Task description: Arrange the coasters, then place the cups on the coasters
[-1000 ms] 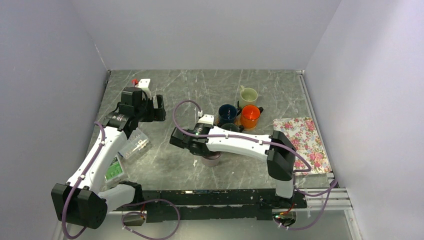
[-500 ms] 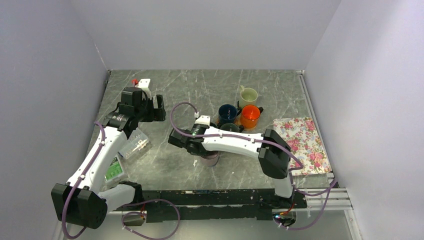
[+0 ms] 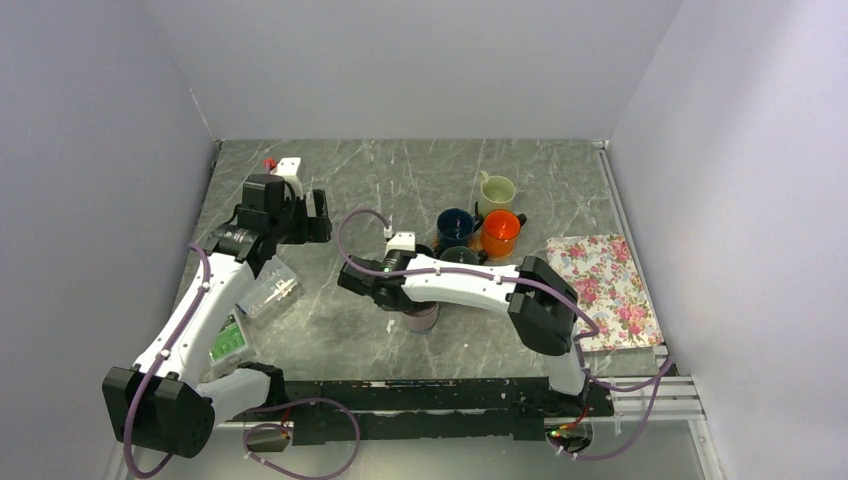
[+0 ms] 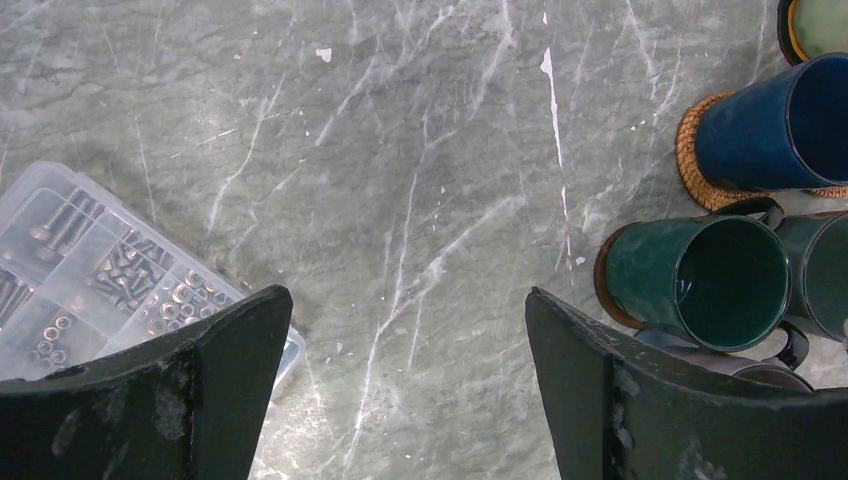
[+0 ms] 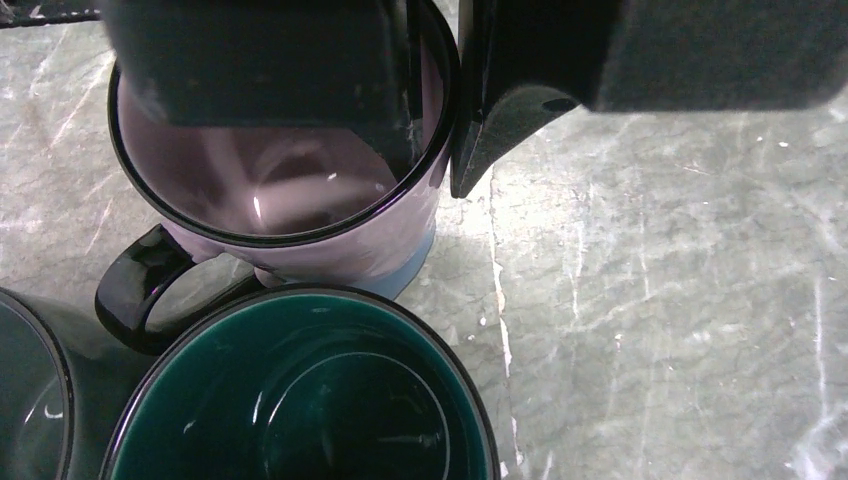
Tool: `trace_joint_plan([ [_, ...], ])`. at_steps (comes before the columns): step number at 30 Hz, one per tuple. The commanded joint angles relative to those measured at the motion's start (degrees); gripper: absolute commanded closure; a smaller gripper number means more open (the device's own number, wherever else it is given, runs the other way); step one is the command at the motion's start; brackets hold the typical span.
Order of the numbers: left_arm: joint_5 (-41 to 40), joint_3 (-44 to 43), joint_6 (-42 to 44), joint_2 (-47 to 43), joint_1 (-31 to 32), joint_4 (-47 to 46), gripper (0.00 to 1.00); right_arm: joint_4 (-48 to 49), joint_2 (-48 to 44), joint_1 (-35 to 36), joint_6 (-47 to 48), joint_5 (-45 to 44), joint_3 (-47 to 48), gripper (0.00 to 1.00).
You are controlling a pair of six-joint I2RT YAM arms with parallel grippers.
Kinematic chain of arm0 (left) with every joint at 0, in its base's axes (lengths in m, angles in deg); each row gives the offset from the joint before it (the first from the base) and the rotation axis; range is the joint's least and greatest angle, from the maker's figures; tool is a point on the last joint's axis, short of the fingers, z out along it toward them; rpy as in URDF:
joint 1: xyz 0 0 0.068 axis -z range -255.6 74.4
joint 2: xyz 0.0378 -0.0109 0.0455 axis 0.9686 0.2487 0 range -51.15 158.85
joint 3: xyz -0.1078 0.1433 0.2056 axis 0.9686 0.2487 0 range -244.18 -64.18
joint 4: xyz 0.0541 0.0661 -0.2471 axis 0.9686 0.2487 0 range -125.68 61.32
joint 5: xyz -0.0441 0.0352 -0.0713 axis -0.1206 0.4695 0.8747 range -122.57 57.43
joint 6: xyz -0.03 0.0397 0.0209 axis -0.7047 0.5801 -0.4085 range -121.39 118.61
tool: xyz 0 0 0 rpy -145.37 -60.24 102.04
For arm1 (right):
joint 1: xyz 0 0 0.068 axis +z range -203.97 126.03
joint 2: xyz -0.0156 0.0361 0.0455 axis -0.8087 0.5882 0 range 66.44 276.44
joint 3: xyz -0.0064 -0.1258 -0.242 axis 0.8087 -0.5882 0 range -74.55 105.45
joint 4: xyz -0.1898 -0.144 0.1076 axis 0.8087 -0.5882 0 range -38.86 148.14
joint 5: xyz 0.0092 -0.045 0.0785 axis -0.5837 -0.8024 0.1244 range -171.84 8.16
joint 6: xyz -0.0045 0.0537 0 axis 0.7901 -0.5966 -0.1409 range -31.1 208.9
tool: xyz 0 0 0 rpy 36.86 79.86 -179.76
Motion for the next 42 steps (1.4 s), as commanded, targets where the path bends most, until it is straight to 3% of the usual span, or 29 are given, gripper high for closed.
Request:
trace_joint_plan([
  [1, 0.0, 0.2, -0.5, -1.7, -0.1, -2.0, 0.06, 1.1, -1.6, -0.4, 2.2, -0.9, -0.5, 1.0],
  [42, 0.3, 0.2, -0.5, -1.8, -0.1, -2.0, 0.07, 6.8, -3.5, -0.8, 1.3, -0.4, -6.4, 1.0],
])
